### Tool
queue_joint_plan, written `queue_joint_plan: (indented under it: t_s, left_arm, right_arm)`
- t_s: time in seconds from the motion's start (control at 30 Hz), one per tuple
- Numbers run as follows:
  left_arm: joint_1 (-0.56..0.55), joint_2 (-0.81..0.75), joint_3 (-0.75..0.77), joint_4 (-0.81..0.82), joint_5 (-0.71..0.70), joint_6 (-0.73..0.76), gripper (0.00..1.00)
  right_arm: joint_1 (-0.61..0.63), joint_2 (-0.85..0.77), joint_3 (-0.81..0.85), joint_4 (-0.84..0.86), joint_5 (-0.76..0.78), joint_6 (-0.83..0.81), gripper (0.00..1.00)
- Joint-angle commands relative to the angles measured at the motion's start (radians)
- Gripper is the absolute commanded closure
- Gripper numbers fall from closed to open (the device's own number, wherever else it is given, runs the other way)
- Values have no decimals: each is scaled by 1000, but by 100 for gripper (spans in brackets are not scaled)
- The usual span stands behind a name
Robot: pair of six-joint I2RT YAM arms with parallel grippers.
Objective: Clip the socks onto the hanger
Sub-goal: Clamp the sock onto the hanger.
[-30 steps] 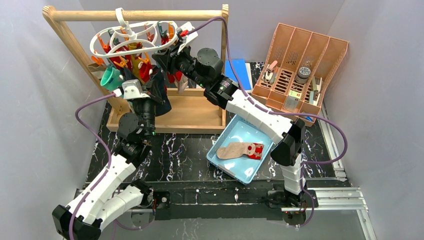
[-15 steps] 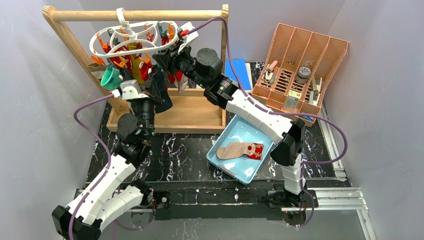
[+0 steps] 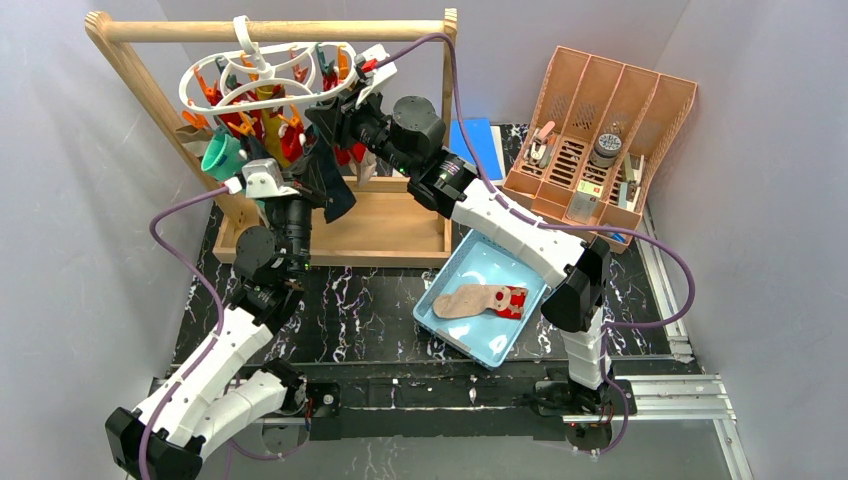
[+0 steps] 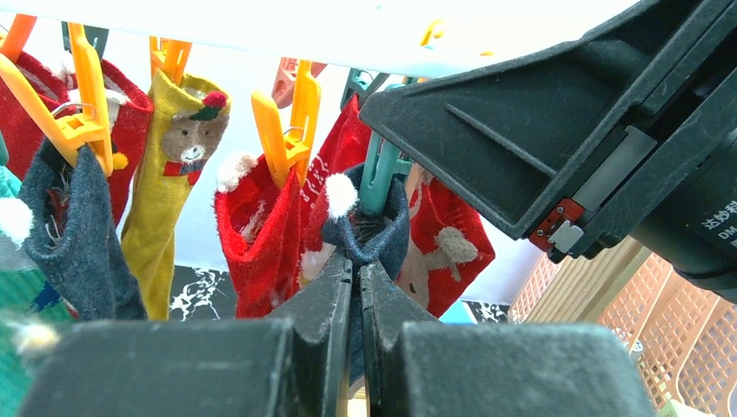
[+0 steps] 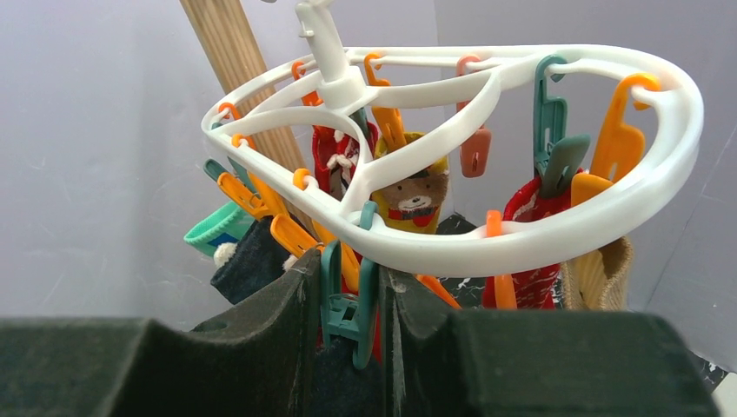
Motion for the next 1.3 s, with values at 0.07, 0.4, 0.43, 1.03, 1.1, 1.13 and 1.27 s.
queue_joint_plan:
  t_s: [0.07, 0.4, 0.43, 1.03, 1.1, 1.13, 1.27]
  left_arm:
    - [6, -3, 50, 65, 4, -3, 100]
    - [6, -7, 57, 59, -3, 0, 100]
    - [6, -3, 61, 52, -10, -3, 100]
    - [6, -16, 58, 34, -2, 3, 100]
    - [6, -18, 58, 28, -3, 3, 100]
    - [6, -19, 58, 25, -2, 3, 100]
    - [6, -26, 57, 11, 0, 5, 95]
  right_arm:
    - [7, -13, 44, -3, 10, 14, 99]
    - [7, -6, 38, -7, 10, 17, 99]
    - [8, -5, 40, -7, 8, 19, 99]
    - [8, -24, 35, -26, -9, 24, 71]
    - [9, -32, 30, -25, -13, 24, 61]
    - [8, -37, 24, -24, -14, 26, 56]
    - [8, -59, 7, -17, -32, 29, 44]
